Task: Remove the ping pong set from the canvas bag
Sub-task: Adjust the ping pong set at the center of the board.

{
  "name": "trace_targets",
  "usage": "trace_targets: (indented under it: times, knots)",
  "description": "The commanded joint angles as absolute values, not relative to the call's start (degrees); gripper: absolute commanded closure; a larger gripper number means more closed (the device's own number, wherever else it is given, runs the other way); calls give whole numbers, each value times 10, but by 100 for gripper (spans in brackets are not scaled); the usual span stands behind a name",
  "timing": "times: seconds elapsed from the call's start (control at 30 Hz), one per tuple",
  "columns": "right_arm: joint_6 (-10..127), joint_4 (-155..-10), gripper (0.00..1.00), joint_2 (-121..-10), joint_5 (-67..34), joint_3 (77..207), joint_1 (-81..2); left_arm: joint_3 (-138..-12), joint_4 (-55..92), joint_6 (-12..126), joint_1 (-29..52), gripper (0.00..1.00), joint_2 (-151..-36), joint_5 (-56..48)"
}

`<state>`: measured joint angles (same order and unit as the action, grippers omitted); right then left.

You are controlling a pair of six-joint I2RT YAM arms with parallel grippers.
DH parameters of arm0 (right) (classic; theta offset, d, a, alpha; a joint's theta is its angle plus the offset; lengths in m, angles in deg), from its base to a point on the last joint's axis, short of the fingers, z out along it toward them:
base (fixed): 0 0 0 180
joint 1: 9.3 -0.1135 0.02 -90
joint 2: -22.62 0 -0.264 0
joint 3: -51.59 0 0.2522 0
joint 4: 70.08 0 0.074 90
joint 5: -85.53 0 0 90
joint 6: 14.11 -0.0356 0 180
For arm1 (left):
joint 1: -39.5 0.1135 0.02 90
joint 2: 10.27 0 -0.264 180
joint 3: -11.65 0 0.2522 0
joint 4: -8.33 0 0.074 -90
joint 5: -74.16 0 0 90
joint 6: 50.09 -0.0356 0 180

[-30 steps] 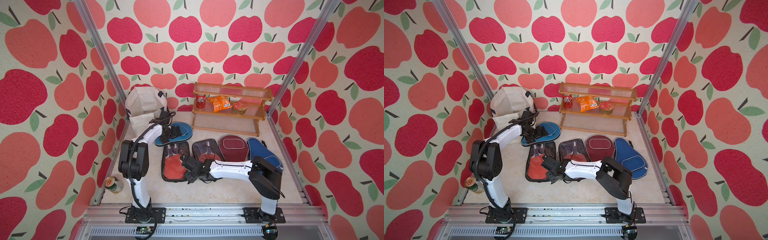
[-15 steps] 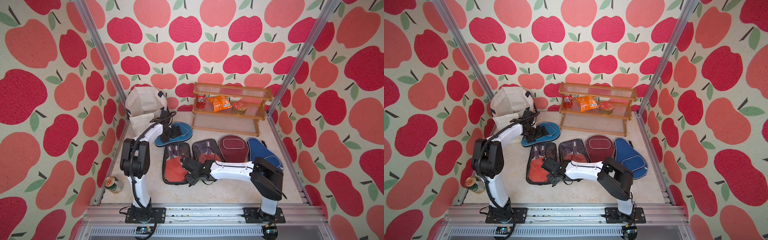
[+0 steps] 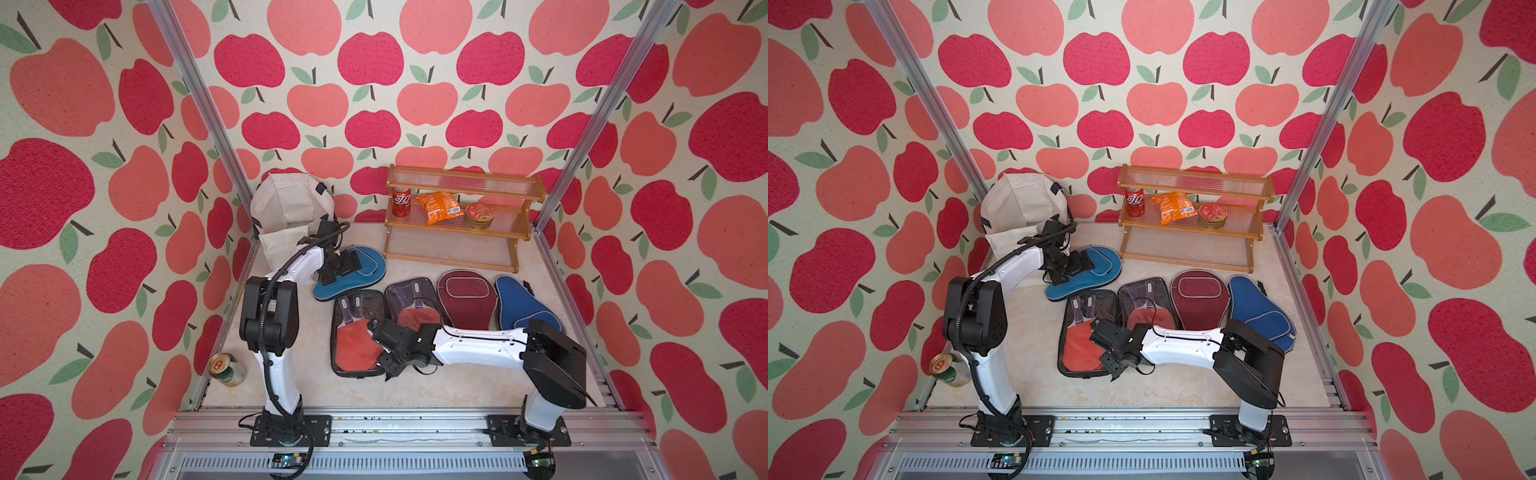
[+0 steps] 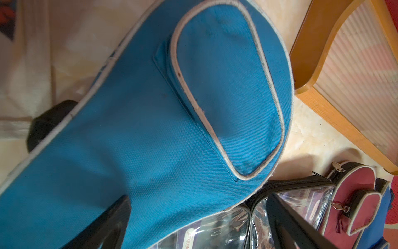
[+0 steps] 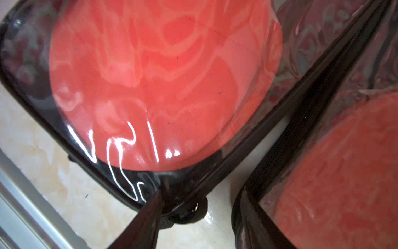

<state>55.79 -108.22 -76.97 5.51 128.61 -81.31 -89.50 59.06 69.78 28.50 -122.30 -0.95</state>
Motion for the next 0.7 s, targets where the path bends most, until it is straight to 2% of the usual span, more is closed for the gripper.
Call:
trace_targets:
  times: [0.0,0.27,0.67]
  knots:
    - [550,-1096,39,-742,58,1270,-818,-909,594,687,287,4,-1241,-11]
    - [561,-1034,38,-701,69,1269,-813,-886,591,695,283,4,-1178,-7]
    - [555,-959,38,-765,45,1284,-794,-764,588,732,262,3,-1071,-14]
